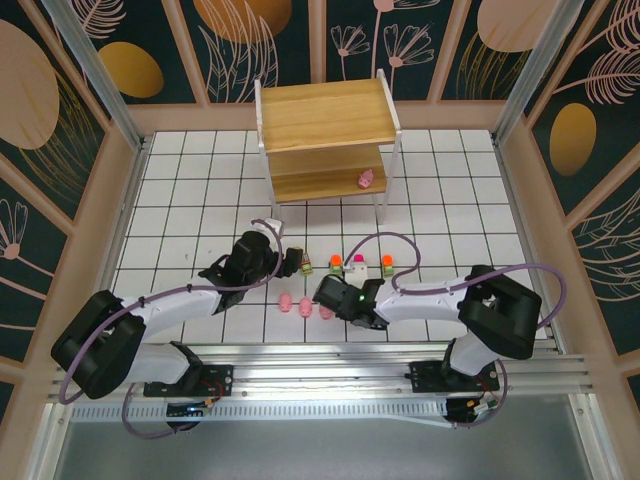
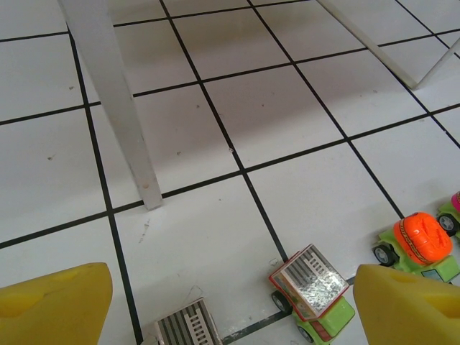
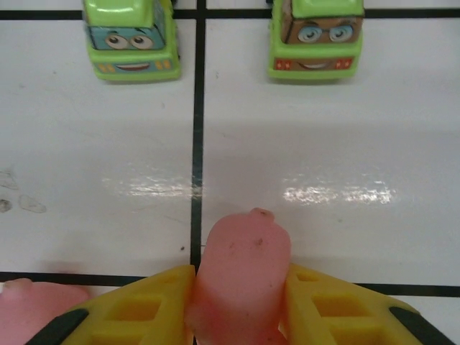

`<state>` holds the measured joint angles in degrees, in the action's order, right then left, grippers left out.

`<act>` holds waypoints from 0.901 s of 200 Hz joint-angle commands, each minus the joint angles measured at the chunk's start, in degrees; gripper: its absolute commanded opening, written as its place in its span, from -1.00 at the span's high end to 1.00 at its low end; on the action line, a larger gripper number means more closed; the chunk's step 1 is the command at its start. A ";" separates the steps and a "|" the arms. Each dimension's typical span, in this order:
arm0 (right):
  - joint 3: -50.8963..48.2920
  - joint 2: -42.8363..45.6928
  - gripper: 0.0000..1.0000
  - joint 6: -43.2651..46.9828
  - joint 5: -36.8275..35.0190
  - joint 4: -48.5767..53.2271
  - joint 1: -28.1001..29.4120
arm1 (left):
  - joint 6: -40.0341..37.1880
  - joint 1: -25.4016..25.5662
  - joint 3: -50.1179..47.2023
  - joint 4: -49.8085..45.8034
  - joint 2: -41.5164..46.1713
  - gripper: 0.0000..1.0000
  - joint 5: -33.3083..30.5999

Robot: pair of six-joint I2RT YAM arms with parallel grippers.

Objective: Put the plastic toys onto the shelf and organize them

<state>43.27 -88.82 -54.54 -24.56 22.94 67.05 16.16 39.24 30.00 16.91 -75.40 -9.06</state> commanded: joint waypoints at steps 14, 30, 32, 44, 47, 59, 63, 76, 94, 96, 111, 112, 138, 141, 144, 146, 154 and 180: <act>3.10 1.04 0.37 1.12 -4.41 4.99 -0.28 | -0.73 -0.48 -0.53 1.80 1.68 -0.75 2.54; 4.92 2.16 0.37 1.97 -6.09 7.48 -0.41 | -0.70 -0.52 -0.64 1.90 1.97 -0.75 3.03; 5.21 2.27 0.37 2.16 -6.27 7.83 -0.38 | -0.76 -0.49 -0.64 1.86 1.93 -0.76 3.07; 6.88 3.11 0.37 3.35 -7.45 9.32 -0.73 | -0.78 -0.53 -0.58 1.90 1.84 -0.76 3.58; 7.29 3.31 0.37 3.69 -7.70 9.66 -0.84 | -0.78 -0.53 -0.50 1.86 1.78 -0.76 3.61; 9.21 4.18 0.37 5.42 -8.71 10.94 -1.60 | -0.78 -0.46 -0.38 1.84 1.51 -0.76 4.04; 9.83 4.41 0.37 5.98 -9.08 11.29 -1.86 | -0.78 -0.54 -0.30 1.82 1.49 -0.76 4.05; 11.84 5.20 0.37 8.44 -9.79 11.84 -3.18 | -0.78 -0.50 -0.35 1.85 1.55 -0.76 4.26; 14.72 5.99 0.37 12.10 -10.31 11.87 -5.49 | -0.81 -0.48 -0.38 1.98 1.75 -0.76 4.40; 15.07 6.08 0.37 12.49 -10.40 11.91 -5.71 | -0.79 -0.48 -0.38 1.99 1.75 -0.76 4.49; 17.51 6.46 0.37 15.48 -10.49 11.58 -7.55 | -0.91 -0.51 -0.47 1.99 1.79 -0.76 4.49; 17.66 6.51 0.37 15.68 -10.50 11.55 -7.68 | -0.89 -0.50 -0.47 1.99 1.81 -0.76 4.49; 21.56 6.22 0.37 19.89 -10.77 11.26 -10.26 | -0.96 -0.51 -0.56 2.13 1.88 -0.76 4.24; 21.92 6.06 0.37 20.30 -10.83 11.19 -10.47 | -0.96 -0.50 -0.57 2.12 1.85 -0.76 4.16; 22.36 6.02 0.38 20.73 -10.90 11.17 -10.71 | -0.96 -0.49 -0.63 2.09 1.86 -0.76 4.14; 22.60 5.98 0.37 21.06 -10.92 11.12 -10.95 | -0.96 -0.48 -0.64 2.15 1.79 -0.76 4.09; 23.65 5.72 0.37 22.17 -10.79 10.84 -11.59 | -0.96 -0.56 -0.59 2.12 1.62 -0.76 3.81; 26.80 4.38 0.37 25.74 -10.33 9.63 -13.70 | -0.86 -0.46 -0.56 2.41 1.09 -0.75 3.87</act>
<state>66.43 -83.68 -34.33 -33.21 32.88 54.98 16.12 39.24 30.00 16.93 -74.39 -5.13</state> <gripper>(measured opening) 0.314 0.879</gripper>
